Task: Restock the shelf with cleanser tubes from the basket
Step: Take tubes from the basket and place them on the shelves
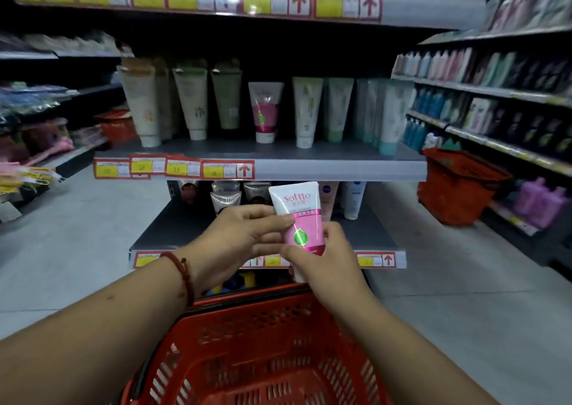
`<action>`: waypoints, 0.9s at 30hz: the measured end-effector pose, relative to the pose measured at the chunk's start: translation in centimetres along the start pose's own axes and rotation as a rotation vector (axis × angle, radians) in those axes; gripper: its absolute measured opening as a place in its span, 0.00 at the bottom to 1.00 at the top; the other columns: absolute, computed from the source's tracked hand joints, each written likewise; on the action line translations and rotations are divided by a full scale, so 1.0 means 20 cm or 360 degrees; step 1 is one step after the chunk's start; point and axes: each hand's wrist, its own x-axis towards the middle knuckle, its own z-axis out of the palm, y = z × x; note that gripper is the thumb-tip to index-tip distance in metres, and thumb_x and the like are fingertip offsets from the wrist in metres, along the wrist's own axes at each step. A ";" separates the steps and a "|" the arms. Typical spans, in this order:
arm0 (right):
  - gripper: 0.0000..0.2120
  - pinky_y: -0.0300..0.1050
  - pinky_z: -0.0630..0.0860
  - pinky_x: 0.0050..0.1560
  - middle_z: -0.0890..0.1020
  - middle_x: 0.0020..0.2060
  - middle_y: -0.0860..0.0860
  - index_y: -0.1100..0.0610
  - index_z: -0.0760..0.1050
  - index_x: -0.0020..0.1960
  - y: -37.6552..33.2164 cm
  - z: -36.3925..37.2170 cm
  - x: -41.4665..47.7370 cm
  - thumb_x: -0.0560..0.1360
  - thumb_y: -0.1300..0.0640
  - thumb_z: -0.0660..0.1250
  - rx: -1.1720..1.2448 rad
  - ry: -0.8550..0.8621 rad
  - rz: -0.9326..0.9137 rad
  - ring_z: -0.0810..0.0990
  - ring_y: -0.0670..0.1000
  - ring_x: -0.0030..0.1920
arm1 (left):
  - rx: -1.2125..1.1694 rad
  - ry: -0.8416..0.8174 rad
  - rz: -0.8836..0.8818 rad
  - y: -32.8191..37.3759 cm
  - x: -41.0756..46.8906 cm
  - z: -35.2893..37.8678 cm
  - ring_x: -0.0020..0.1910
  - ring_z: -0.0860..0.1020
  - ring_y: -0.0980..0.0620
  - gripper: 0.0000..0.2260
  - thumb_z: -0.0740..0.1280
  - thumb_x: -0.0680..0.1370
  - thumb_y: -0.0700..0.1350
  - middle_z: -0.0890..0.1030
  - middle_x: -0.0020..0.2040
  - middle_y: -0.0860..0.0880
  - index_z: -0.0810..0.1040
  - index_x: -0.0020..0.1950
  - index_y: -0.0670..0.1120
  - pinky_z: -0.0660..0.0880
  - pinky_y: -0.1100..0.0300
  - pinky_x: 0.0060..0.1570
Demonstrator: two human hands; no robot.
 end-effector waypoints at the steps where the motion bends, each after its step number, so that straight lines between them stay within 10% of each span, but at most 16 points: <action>1: 0.16 0.37 0.76 0.39 0.81 0.45 0.47 0.46 0.71 0.54 -0.03 -0.01 0.01 0.73 0.55 0.76 -0.0014 0.0001 -0.0035 0.80 0.44 0.41 | -0.0024 0.0003 0.0015 0.02 0.01 0.02 0.47 0.87 0.46 0.11 0.72 0.77 0.40 0.87 0.50 0.39 0.82 0.57 0.36 0.83 0.58 0.46; 10: 0.10 0.51 0.79 0.57 0.83 0.52 0.46 0.47 0.76 0.59 -0.24 -0.15 0.23 0.79 0.48 0.68 -0.0055 -0.0029 -0.0124 0.83 0.48 0.53 | -0.0076 0.0095 0.0242 0.20 0.12 0.06 0.51 0.86 0.45 0.11 0.72 0.77 0.39 0.87 0.52 0.42 0.83 0.58 0.38 0.83 0.59 0.49; 18: 0.10 0.31 0.77 0.42 0.86 0.48 0.45 0.51 0.80 0.59 -0.42 -0.12 0.50 0.78 0.52 0.71 -0.0106 -0.0167 -0.0260 0.85 0.42 0.49 | -0.0295 0.0381 0.0432 0.33 0.27 -0.03 0.51 0.86 0.44 0.14 0.75 0.74 0.36 0.87 0.51 0.42 0.79 0.59 0.39 0.84 0.53 0.52; 27: 0.10 0.56 0.81 0.59 0.87 0.51 0.49 0.54 0.82 0.58 -0.58 0.04 0.94 0.79 0.52 0.71 -0.0178 -0.0089 -0.0359 0.85 0.49 0.52 | -0.0245 0.0515 0.0530 0.55 0.58 -0.23 0.51 0.87 0.45 0.15 0.74 0.75 0.34 0.87 0.54 0.42 0.81 0.62 0.40 0.84 0.54 0.52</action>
